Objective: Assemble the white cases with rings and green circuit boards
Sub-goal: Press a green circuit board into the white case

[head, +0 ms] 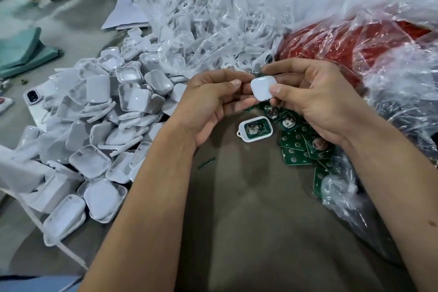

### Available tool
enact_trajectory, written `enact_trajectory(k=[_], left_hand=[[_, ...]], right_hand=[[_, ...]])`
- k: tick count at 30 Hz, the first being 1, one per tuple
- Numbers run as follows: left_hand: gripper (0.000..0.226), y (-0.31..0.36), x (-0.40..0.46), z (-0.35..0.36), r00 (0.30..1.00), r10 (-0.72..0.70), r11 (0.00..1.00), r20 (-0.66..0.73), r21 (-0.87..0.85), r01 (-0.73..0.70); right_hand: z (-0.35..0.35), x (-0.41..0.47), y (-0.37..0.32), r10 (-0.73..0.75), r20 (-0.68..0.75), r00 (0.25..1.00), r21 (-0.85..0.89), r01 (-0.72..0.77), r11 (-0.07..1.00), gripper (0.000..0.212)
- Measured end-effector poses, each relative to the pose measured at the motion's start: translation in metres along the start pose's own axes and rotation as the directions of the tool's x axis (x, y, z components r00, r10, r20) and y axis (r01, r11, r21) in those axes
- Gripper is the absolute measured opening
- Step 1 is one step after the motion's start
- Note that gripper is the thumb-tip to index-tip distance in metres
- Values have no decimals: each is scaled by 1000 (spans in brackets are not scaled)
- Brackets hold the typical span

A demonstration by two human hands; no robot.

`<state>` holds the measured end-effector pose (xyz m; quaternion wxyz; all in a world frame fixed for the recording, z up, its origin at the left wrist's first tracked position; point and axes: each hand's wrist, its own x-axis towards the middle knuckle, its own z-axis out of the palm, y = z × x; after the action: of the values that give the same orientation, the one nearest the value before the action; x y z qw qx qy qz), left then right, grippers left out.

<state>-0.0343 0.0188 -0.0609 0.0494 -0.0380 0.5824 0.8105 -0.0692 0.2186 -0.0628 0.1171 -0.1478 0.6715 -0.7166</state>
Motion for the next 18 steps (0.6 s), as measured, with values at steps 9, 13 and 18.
enact_trajectory(k=[9,13,18], left_hand=[[10,0,-3,6,998,51,998,-42,31,-49],[7,3,-4,5,998,29,999,-54,32,-27],[5,5,-8,4,998,32,998,-52,48,-30]], right_hand=[[-4,-1,-1,-72,78,994,-39,75,996,29],[-4,-6,-6,-150,146,978,-235,181,955,47],[-2,-8,-10,-198,147,969,-445,243,862,50]])
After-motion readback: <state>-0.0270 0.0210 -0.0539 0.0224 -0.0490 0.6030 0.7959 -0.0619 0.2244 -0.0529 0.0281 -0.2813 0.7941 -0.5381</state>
